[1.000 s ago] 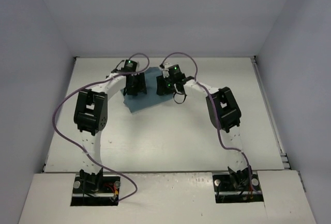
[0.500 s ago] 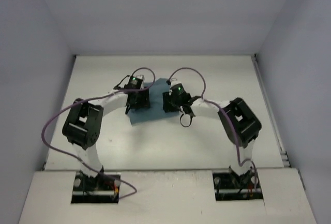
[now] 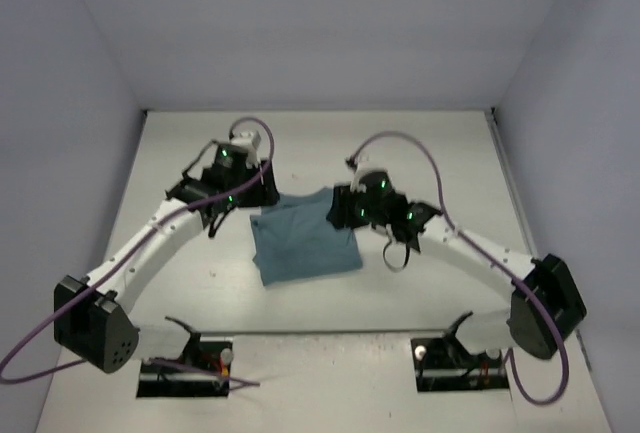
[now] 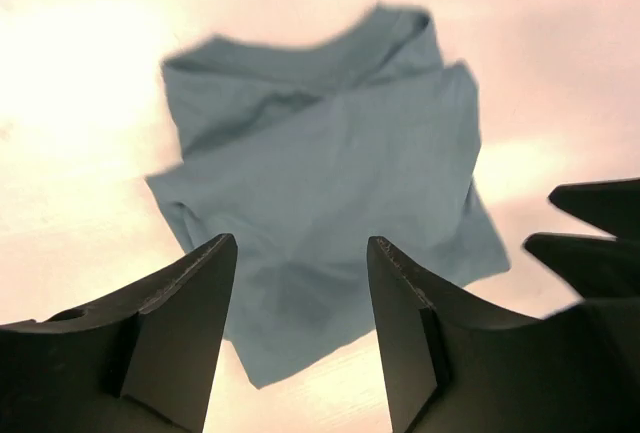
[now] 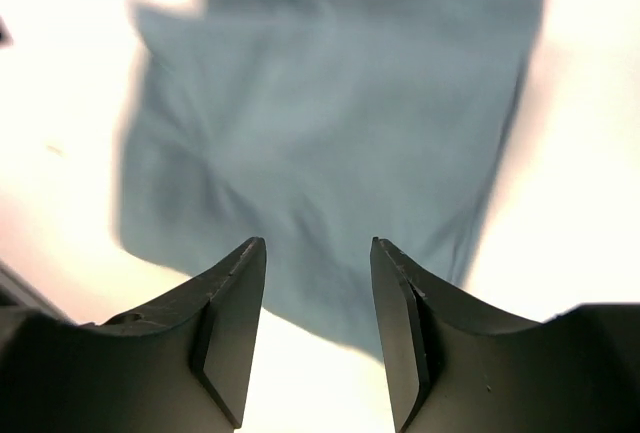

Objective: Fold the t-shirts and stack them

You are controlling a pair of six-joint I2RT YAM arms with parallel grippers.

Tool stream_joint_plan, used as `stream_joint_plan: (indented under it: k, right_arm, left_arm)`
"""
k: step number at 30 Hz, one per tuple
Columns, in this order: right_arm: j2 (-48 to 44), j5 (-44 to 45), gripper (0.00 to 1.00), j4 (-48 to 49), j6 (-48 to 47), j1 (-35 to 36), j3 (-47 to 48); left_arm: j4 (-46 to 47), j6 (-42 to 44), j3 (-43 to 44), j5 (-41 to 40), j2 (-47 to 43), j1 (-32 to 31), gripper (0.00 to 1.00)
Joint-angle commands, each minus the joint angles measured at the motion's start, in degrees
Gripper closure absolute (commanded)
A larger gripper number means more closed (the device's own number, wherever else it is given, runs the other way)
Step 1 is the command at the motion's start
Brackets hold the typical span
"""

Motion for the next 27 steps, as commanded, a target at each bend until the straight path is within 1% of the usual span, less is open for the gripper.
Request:
stream_joint_plan:
  k: [1, 4, 6, 7, 9, 10, 12, 14, 15, 18, 23, 27]
  right_arm:
    - [3.95, -16.78, 0.57, 1.27, -5.77, -8.22, 9.22]
    - [11.24, -26.61, 0.60, 1.39, -7.50, -9.11, 13.44]
    - [14.89, -30.69, 0.65, 1.83, -8.49, -9.27, 15.00]
    - [16.71, -32.97, 0.66, 2.16, -8.77, -9.31, 15.67]
    - [20.34, -36.51, 0.71, 3.80, -8.95, -9.55, 16.12]
    - [21.99, -38.84, 0.72, 5.19, -8.95, -9.99, 15.81]
    - [24.66, -41.42, 0.78, 7.03, -8.69, -11.05, 15.22]
    - [27.69, -43.69, 0.80, 8.94, -8.60, -12.26, 14.27]
    - [28.94, -45.49, 0.81, 13.36, -7.49, -14.13, 12.95]
    - [31.99, -49.95, 0.82, 20.42, -4.74, -17.52, 10.04]
    - [39.96, -54.04, 0.81, 22.05, -6.03, -21.03, 11.31]
    - [43.82, -54.58, 0.81, 24.16, -6.41, -22.52, 10.86]
  left_arm:
    - [-1.39, 2.16, 0.63, 3.45, 0.35, 3.16, 0.51]
    - [2.29, 1.70, -1.79, 7.51, 2.47, 3.63, 0.58]
    - [3.74, 1.54, -3.04, 9.34, 3.78, 3.93, 0.70]
    - [4.34, 1.59, -3.56, 9.44, 4.11, 4.10, 0.75]
    - [7.06, 1.56, -4.81, 11.01, 5.24, 4.89, 0.81]
    - [8.46, 1.62, -5.32, 12.08, 5.93, 5.46, 0.81]
    - [10.00, 1.63, -5.49, 13.84, 8.60, 6.53, 0.84]
    - [11.05, 1.63, -5.66, 14.71, 10.43, 7.40, 0.85]
    - [12.44, 1.70, -5.66, 15.27, 11.82, 8.02, 0.85]
    - [15.61, 1.80, -5.05, 16.29, 15.34, 9.17, 0.86]
    - [20.43, 1.77, -1.03, 19.35, 25.10, 10.29, 0.85]
    - [23.89, 1.22, -0.39, 19.82, 29.69, 11.40, 0.86]
